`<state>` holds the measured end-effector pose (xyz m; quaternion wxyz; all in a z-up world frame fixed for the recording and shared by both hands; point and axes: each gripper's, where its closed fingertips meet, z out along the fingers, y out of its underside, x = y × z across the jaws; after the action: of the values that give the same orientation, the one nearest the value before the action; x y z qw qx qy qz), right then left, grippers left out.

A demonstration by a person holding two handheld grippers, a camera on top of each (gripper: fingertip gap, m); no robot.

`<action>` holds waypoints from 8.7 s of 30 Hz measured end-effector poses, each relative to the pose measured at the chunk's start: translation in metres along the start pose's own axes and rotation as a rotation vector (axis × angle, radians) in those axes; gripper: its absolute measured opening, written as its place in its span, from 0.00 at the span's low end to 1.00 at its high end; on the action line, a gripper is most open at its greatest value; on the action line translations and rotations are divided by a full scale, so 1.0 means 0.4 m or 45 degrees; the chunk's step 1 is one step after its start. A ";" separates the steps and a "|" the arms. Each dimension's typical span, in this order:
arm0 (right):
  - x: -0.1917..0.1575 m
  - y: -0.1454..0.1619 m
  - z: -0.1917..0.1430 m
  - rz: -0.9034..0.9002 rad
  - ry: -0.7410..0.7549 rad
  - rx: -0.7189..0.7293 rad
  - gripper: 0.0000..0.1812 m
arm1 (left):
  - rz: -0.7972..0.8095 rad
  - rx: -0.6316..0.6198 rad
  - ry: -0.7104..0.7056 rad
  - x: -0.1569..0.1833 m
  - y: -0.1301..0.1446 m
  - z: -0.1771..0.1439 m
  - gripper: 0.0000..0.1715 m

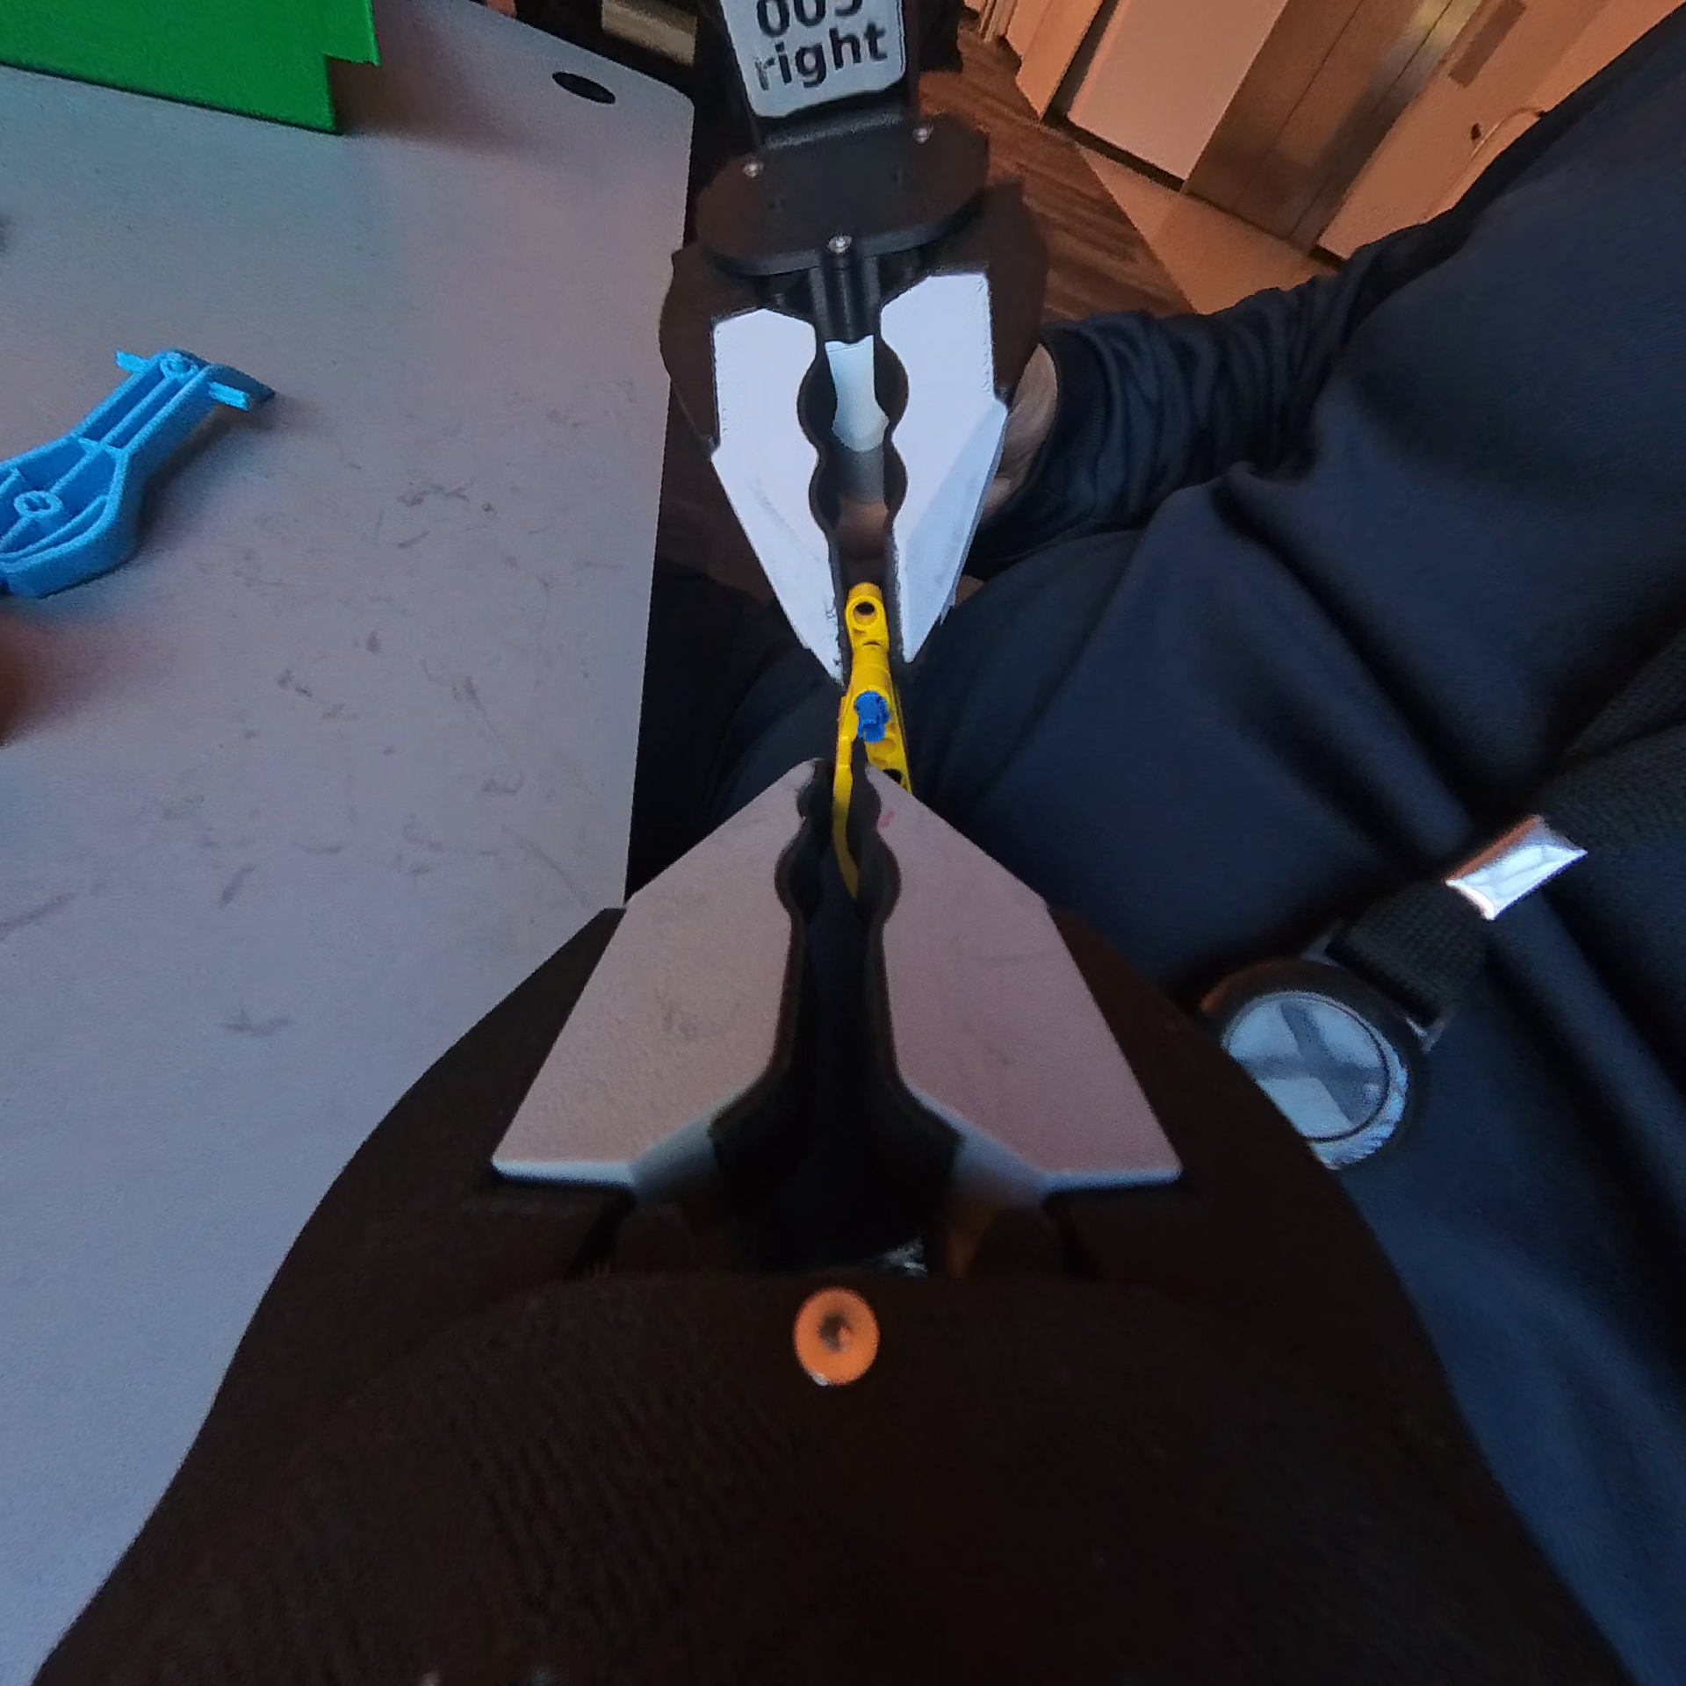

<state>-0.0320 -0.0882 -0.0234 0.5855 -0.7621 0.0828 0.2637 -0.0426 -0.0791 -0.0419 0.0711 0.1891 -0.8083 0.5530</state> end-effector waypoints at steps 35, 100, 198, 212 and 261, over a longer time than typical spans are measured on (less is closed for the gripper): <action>0.100 -0.054 0.082 -0.021 0.175 -0.085 0.09 | 0.003 0.182 -0.350 -0.132 -0.126 -0.096 0.00; 0.132 -0.141 0.090 -0.404 0.220 -0.136 0.04 | 0.012 0.463 -0.333 -0.151 -0.206 -0.157 0.00; 0.449 -0.125 -0.209 -0.538 1.021 -0.376 0.12 | -0.137 -0.125 -0.628 -0.330 -0.001 -0.191 0.10; 0.369 -0.062 -0.054 -0.696 0.645 -0.602 0.15 | -0.144 -0.162 -0.628 -0.332 0.008 -0.184 0.10; 0.265 -0.025 -0.029 -0.940 0.590 -0.622 0.14 | 0.272 -0.470 -0.533 -0.292 -0.014 0.001 0.09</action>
<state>0.0655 -0.0768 -0.0658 0.4103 -0.8940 -0.1288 -0.1256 0.0667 -0.0547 -0.0750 -0.1225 0.1968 -0.9076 0.3501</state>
